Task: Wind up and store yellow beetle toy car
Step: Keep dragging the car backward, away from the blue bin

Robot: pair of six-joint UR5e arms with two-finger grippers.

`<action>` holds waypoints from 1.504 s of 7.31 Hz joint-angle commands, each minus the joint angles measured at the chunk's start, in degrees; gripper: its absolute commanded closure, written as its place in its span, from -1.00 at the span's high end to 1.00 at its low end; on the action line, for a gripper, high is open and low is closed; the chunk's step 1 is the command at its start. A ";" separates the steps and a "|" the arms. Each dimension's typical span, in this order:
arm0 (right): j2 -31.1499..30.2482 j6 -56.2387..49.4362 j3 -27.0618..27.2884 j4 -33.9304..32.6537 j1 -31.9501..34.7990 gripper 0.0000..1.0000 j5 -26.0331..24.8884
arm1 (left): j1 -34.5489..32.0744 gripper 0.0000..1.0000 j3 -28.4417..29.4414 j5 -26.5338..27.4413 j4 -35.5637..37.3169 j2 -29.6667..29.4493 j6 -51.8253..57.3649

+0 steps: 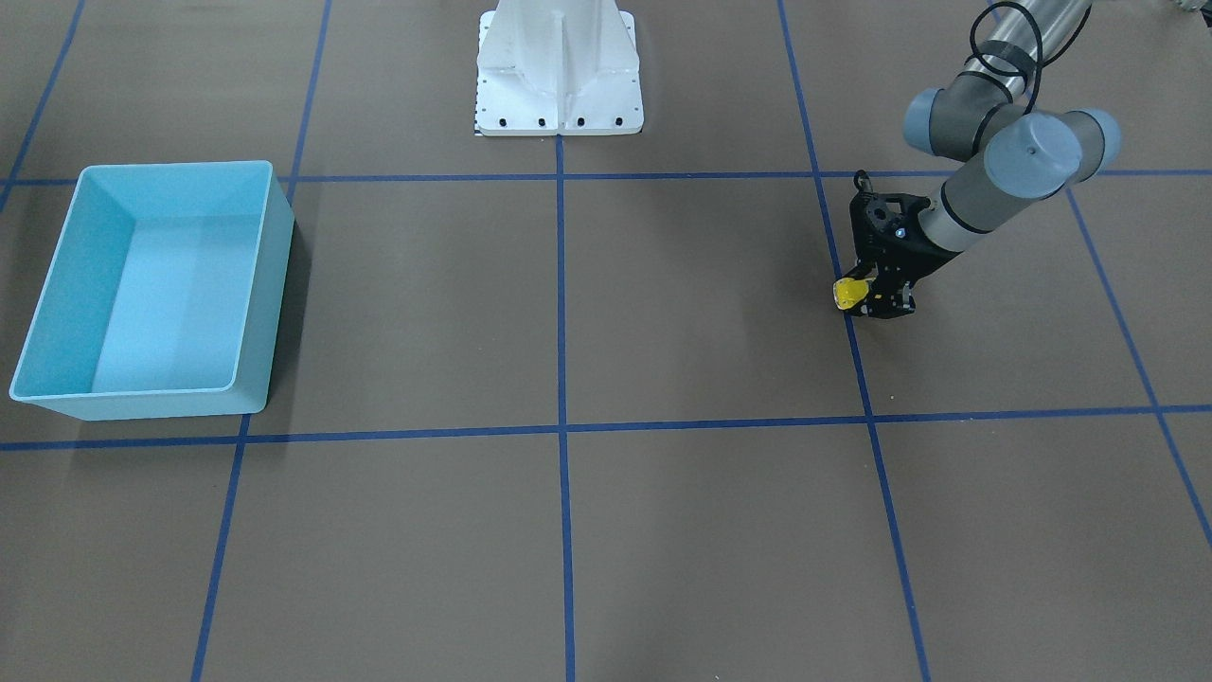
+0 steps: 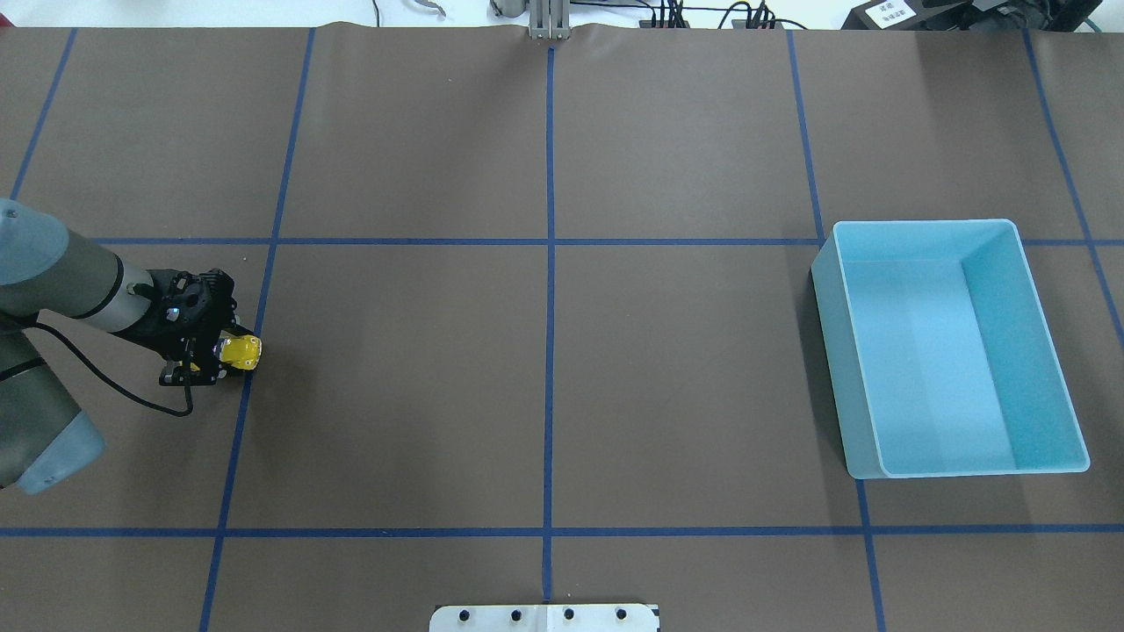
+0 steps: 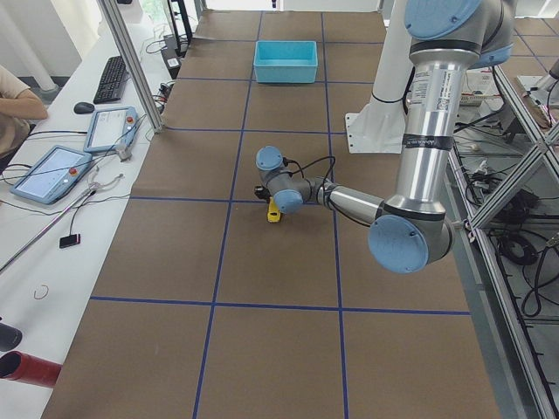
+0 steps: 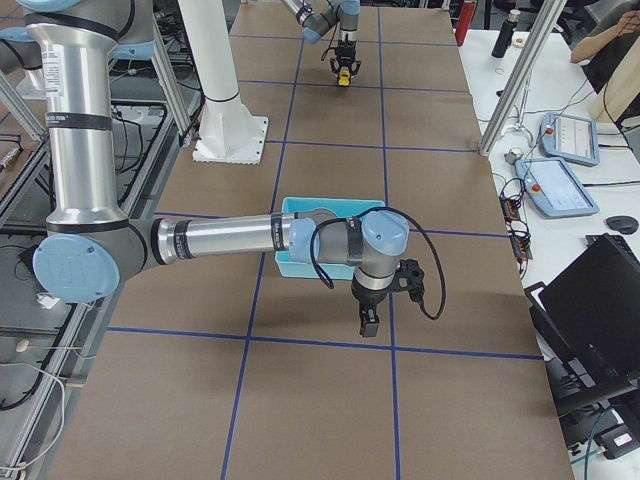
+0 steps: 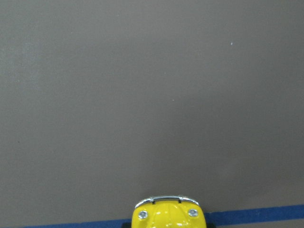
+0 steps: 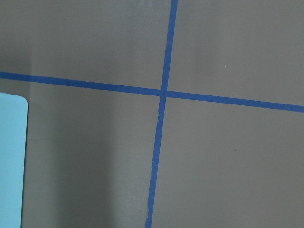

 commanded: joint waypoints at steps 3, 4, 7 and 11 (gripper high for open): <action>0.00 0.17 -0.05 0.00 0.00 1.00 0.00 | -0.27 -0.98 0.10 -0.44 -0.11 0.53 0.62; 0.00 -0.09 -0.05 0.00 0.00 1.00 0.00 | -0.27 -0.98 0.10 -0.36 -0.11 0.61 0.62; 0.00 0.00 -0.31 0.00 -0.18 1.00 0.00 | -0.27 -0.98 0.19 -0.71 -0.99 1.84 1.32; 0.00 -0.01 -0.40 0.00 -0.09 1.00 0.08 | -1.66 -0.98 0.88 -1.58 -1.25 2.20 3.24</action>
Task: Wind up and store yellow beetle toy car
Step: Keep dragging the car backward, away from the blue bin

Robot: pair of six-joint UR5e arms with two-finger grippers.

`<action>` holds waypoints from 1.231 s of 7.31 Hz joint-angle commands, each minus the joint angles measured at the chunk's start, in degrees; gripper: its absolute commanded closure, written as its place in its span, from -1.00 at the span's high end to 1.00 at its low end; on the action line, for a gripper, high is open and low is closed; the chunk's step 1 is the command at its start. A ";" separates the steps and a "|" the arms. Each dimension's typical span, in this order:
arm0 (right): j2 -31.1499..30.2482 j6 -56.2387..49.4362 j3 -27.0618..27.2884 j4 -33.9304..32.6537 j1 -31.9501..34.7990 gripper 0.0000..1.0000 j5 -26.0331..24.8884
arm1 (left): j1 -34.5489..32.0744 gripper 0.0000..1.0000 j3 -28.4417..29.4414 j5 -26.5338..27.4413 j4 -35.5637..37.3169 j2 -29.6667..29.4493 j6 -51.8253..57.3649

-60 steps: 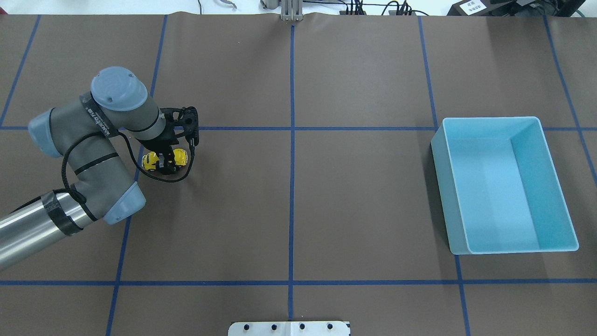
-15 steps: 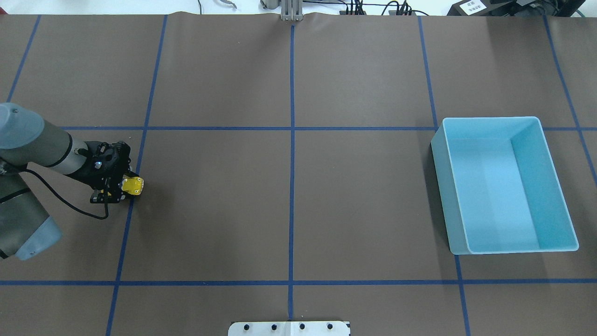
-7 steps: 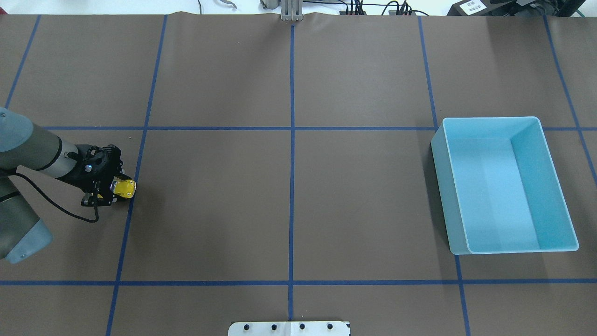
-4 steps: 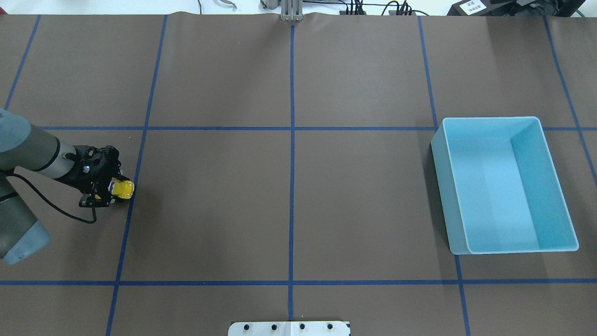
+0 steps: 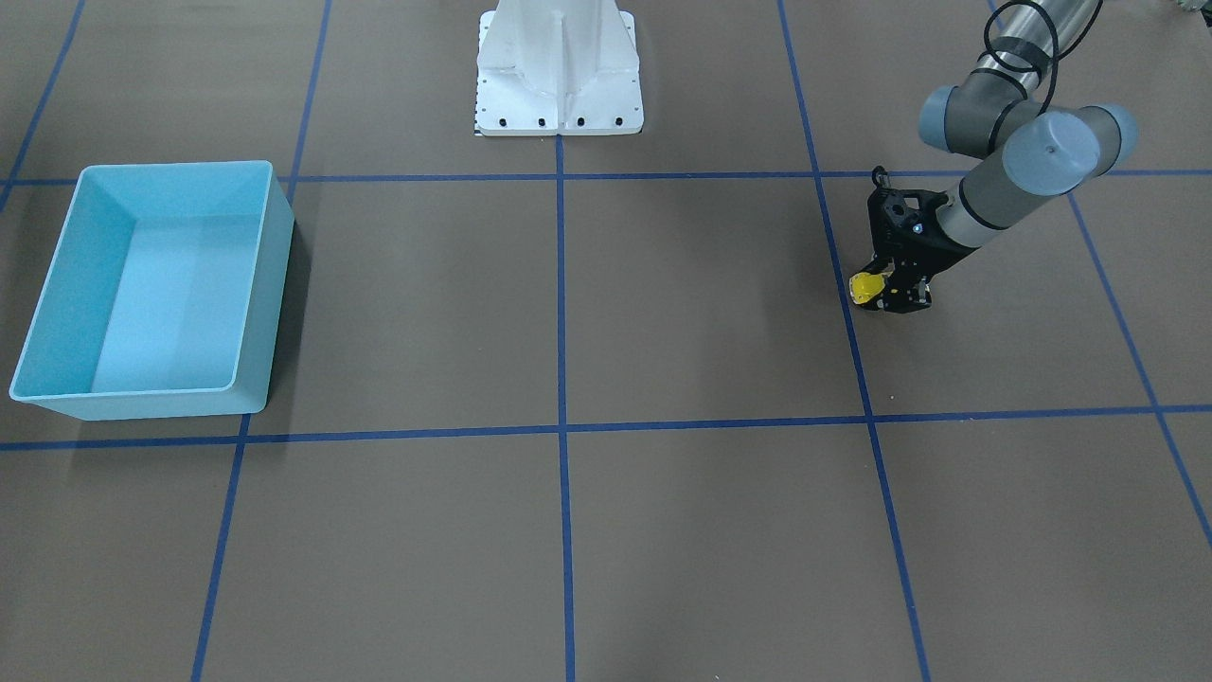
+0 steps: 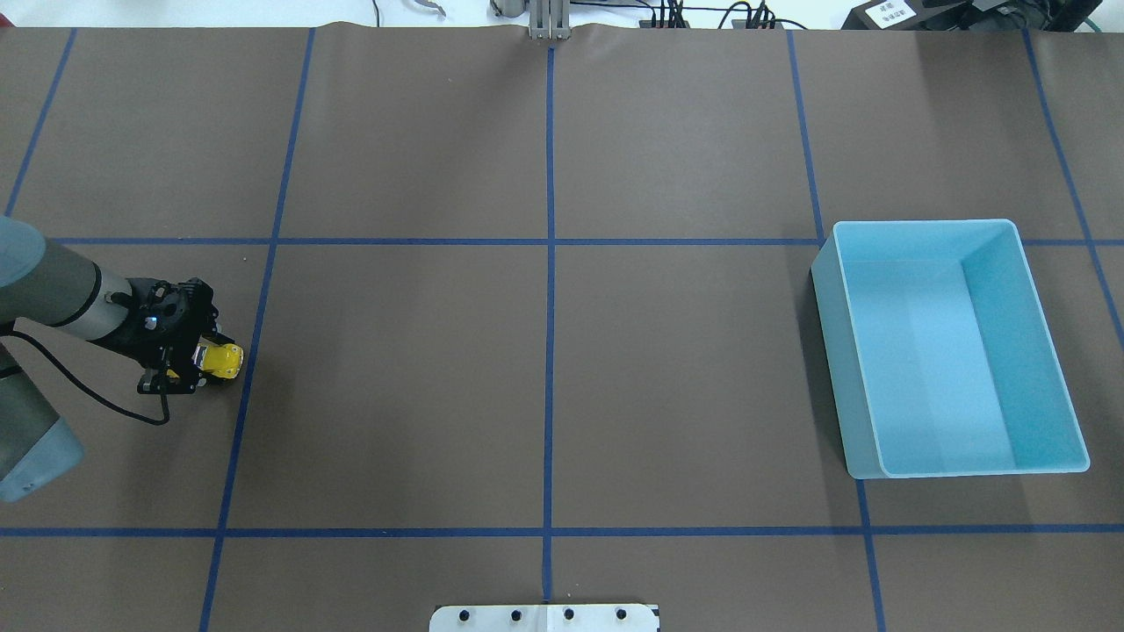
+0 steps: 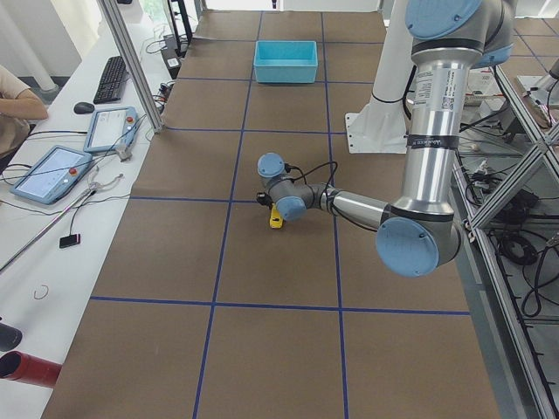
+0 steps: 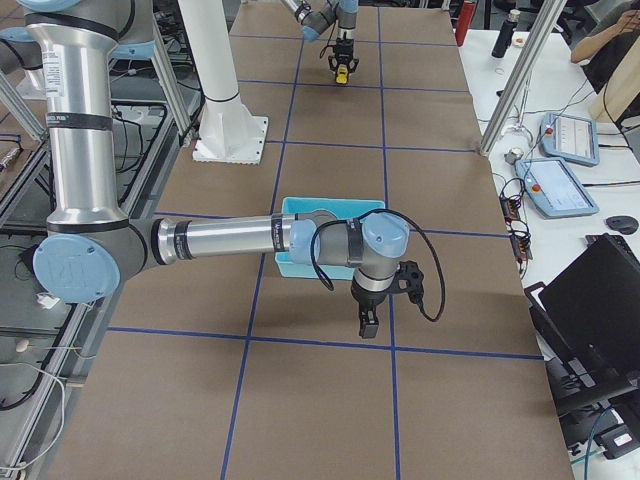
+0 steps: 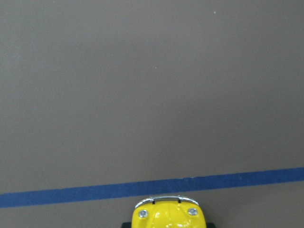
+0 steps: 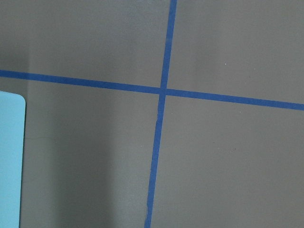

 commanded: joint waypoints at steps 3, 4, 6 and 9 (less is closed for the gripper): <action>0.00 0.32 0.15 0.00 0.05 1.00 0.01 | -1.10 -0.98 0.64 -0.96 -0.50 0.92 2.00; 0.00 0.32 0.15 0.00 0.05 1.00 0.10 | -1.10 -0.98 0.64 -0.96 -1.11 1.44 2.00; 0.00 0.23 0.15 0.00 0.05 1.00 0.01 | -1.10 -0.98 0.99 -1.22 -2.52 2.58 2.00; 0.00 0.05 0.15 0.00 0.05 1.00 0.10 | -2.41 0.99 0.91 -2.45 -3.14 2.68 1.74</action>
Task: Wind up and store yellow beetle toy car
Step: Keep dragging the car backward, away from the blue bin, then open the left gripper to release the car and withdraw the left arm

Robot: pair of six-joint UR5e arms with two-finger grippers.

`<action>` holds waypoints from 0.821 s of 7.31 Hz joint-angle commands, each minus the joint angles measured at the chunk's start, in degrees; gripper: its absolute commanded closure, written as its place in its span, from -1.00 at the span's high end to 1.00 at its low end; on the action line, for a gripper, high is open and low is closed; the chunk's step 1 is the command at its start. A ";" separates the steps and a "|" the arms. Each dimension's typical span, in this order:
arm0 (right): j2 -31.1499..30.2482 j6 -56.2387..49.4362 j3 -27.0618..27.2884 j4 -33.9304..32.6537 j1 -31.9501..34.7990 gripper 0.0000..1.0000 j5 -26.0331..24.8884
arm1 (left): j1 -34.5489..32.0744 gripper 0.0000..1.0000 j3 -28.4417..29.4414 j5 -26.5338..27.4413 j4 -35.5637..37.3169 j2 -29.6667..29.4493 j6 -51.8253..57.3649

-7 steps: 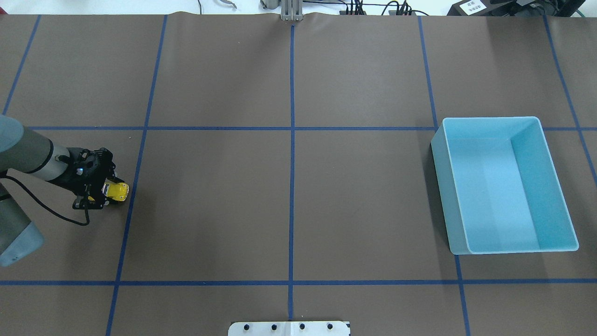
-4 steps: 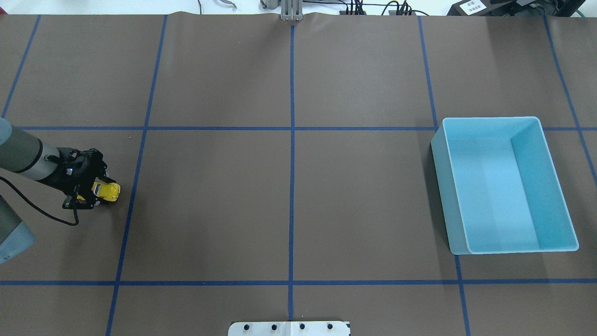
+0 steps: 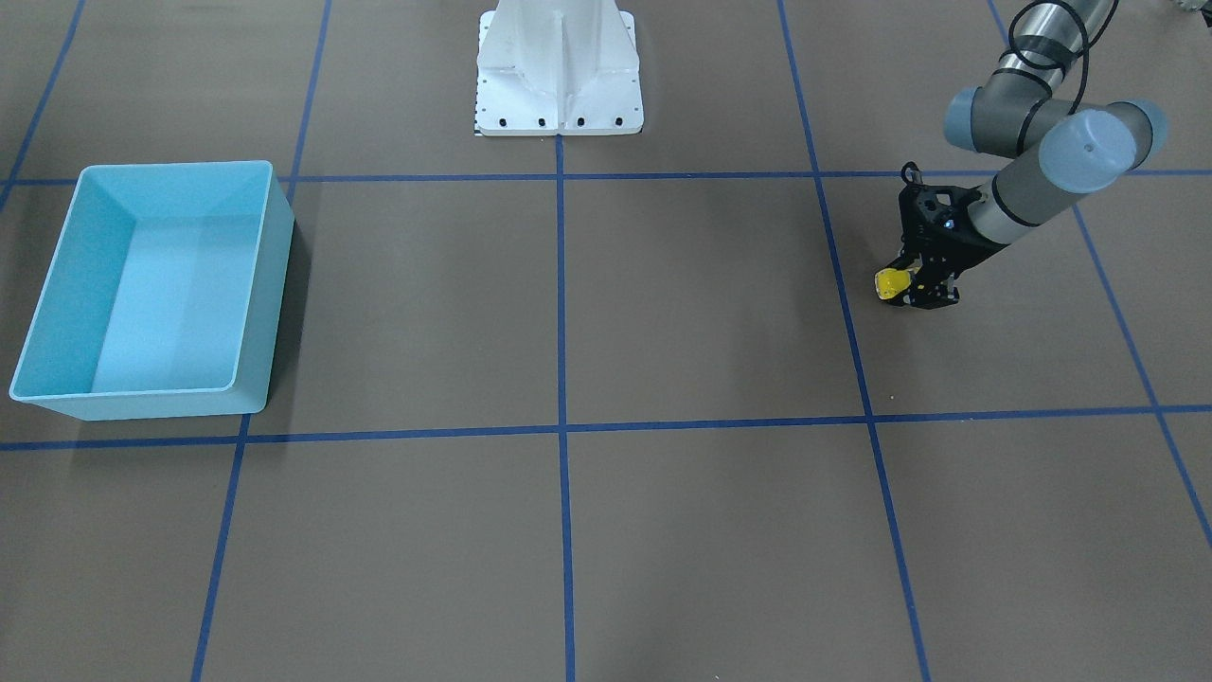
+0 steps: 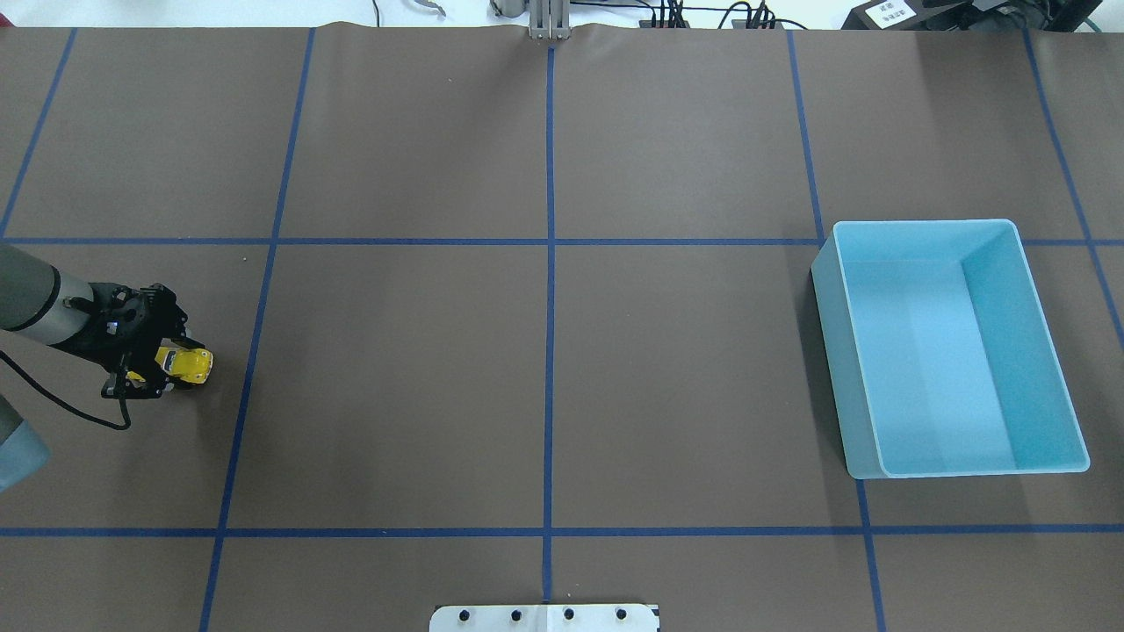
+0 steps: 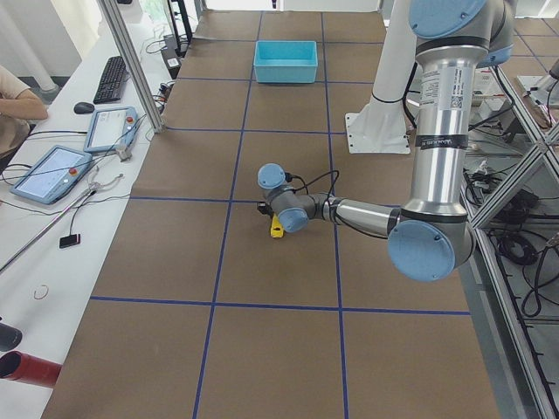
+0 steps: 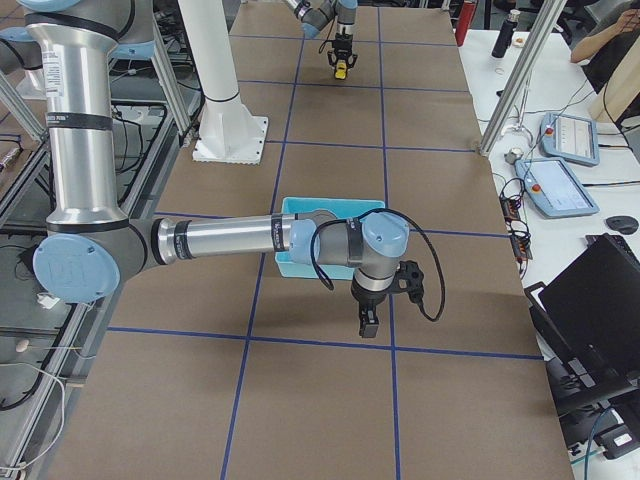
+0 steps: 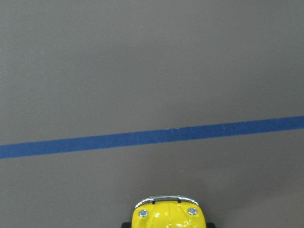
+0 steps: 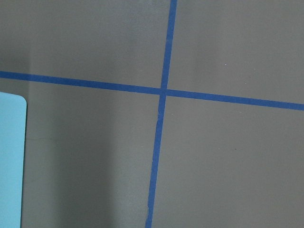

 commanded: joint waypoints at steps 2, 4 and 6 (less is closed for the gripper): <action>0.00 -0.28 -0.03 0.00 0.02 1.00 0.03 | -2.34 1.00 -0.25 -0.31 -0.01 -0.08 0.01; 0.09 -0.19 1.19 0.00 0.02 1.00 0.38 | -3.66 1.00 -0.17 -0.31 0.34 0.18 0.01; 5.68 0.60 3.66 -0.70 -0.50 1.00 1.08 | -6.28 1.00 0.01 -0.22 1.04 0.44 0.01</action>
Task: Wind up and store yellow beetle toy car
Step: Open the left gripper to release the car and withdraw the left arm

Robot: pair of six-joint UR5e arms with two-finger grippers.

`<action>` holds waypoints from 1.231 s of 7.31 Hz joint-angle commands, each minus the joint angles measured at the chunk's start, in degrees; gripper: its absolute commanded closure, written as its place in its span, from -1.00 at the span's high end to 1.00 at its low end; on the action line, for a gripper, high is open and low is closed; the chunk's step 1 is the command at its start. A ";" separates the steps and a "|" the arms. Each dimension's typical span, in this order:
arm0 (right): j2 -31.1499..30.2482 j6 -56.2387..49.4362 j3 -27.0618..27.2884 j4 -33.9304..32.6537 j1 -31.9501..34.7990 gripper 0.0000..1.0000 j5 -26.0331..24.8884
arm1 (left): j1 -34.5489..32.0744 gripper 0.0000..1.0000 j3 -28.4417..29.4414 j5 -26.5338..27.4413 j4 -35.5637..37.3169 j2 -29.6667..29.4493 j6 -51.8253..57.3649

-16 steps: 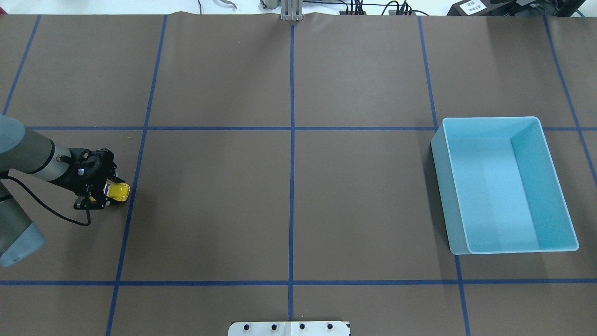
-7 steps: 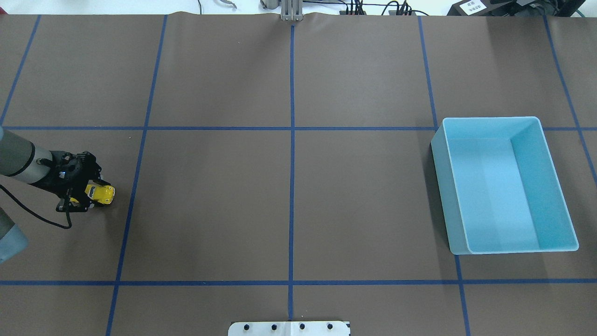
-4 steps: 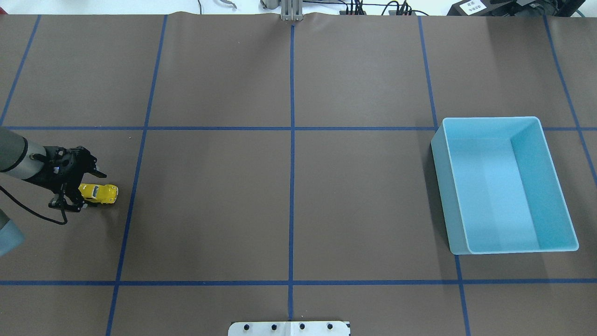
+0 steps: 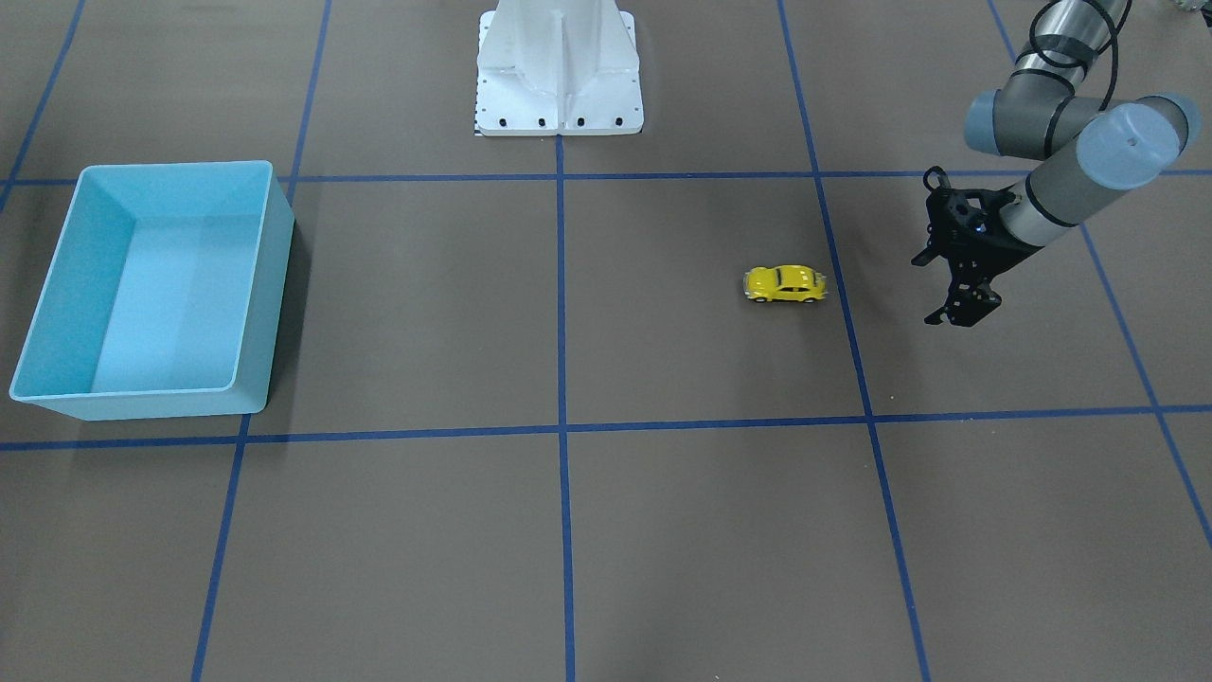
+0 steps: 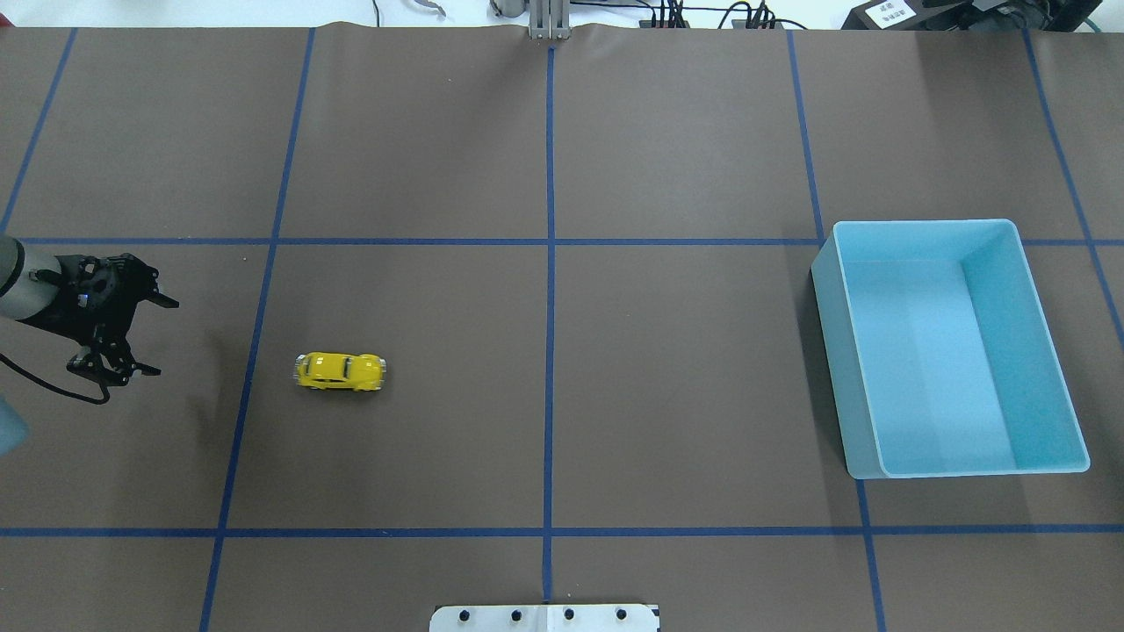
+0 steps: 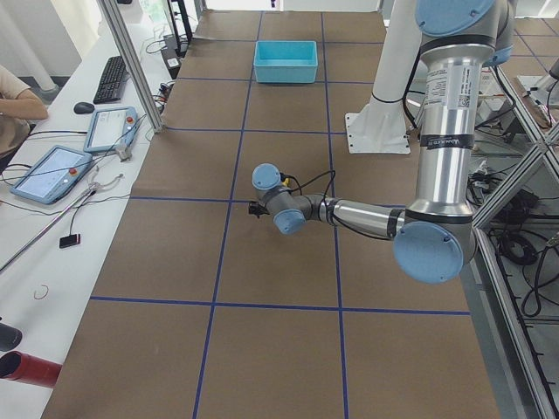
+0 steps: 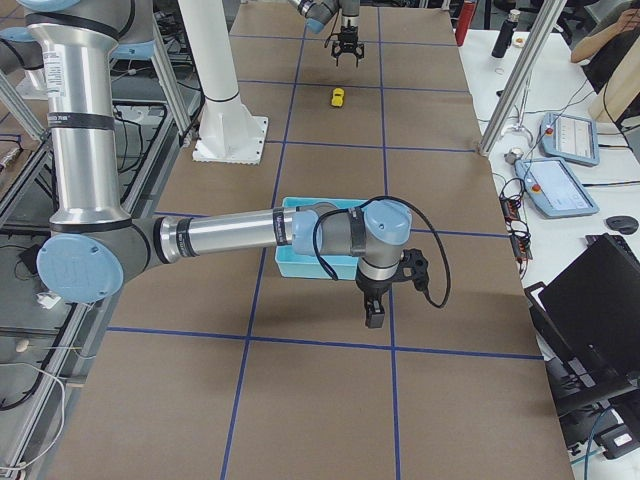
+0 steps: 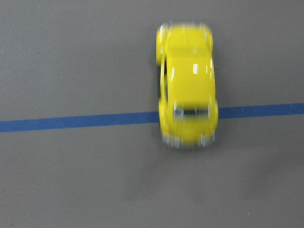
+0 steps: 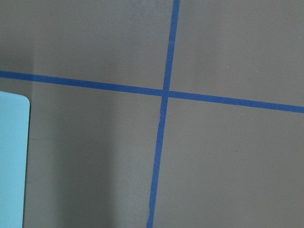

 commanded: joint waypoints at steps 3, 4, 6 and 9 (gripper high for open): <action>7.43 9.15 10.82 -0.23 -9.91 1.00 1.32 | -12.37 1.00 0.01 -1.81 14.43 0.18 -0.52; 8.04 12.60 13.65 -0.06 -13.43 1.00 1.67 | -16.41 1.00 -0.07 -1.81 19.79 0.10 -0.87; 15.12 14.04 14.82 -0.23 -19.92 1.00 4.93 | -22.92 1.00 -0.08 -1.72 26.67 0.27 -13.27; 18.42 -3.54 15.61 0.20 -34.70 1.00 -6.55 | -32.68 1.00 -0.25 -1.81 32.48 3.78 -27.85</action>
